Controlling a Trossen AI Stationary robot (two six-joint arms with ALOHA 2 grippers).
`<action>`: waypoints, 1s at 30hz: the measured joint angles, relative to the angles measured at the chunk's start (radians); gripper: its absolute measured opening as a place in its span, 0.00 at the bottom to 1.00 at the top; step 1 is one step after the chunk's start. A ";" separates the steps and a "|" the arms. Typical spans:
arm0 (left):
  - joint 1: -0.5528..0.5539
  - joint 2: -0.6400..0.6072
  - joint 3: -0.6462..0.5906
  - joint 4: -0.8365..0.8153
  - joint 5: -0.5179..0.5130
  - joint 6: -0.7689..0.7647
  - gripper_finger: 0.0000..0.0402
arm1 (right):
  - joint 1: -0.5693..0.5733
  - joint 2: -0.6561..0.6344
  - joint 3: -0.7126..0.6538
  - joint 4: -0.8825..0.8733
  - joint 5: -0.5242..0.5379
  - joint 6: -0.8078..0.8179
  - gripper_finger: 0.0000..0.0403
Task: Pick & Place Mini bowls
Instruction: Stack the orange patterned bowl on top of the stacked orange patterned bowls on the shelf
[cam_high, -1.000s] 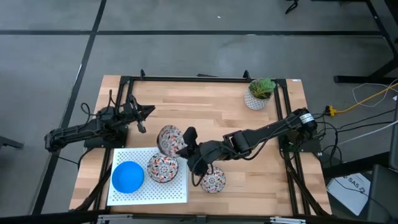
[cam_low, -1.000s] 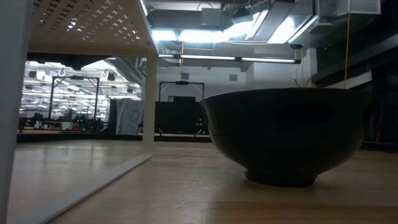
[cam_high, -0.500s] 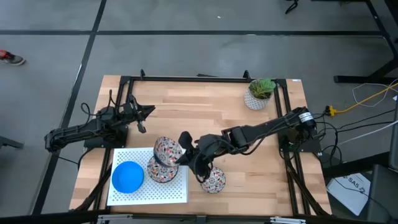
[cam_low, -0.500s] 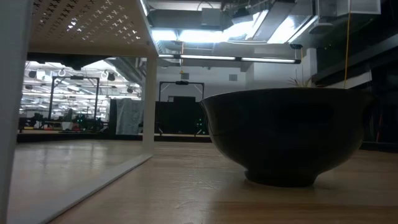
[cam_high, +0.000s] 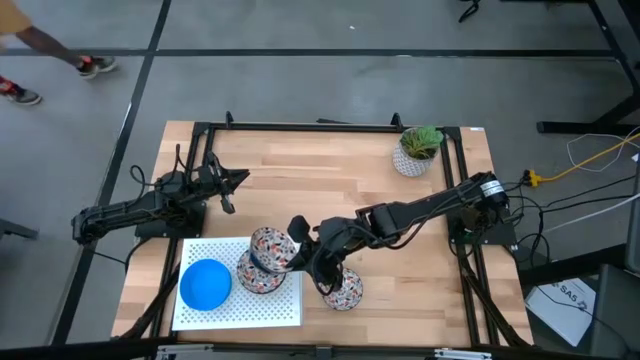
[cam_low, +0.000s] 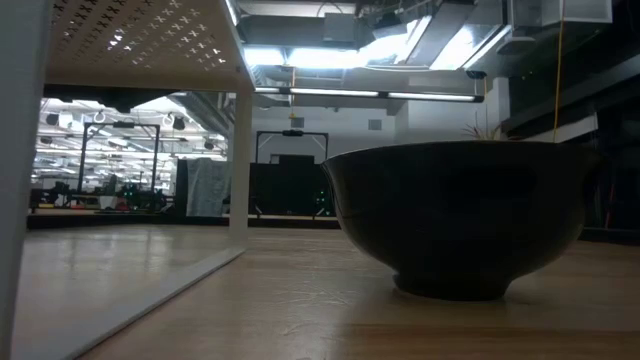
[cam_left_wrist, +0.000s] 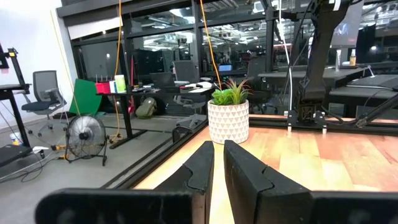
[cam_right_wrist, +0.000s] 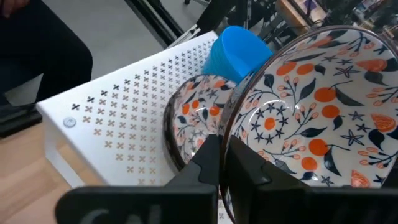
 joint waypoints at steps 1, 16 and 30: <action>0.000 0.000 0.000 0.000 0.000 0.000 0.08 | 0.000 0.000 -0.002 -0.002 0.000 0.001 0.04; 0.000 0.000 0.000 0.000 0.000 0.000 0.08 | -0.002 0.032 -0.003 0.032 -0.042 0.022 0.05; 0.000 0.000 0.000 0.000 0.000 0.000 0.08 | -0.003 0.032 -0.003 0.021 -0.042 0.028 0.05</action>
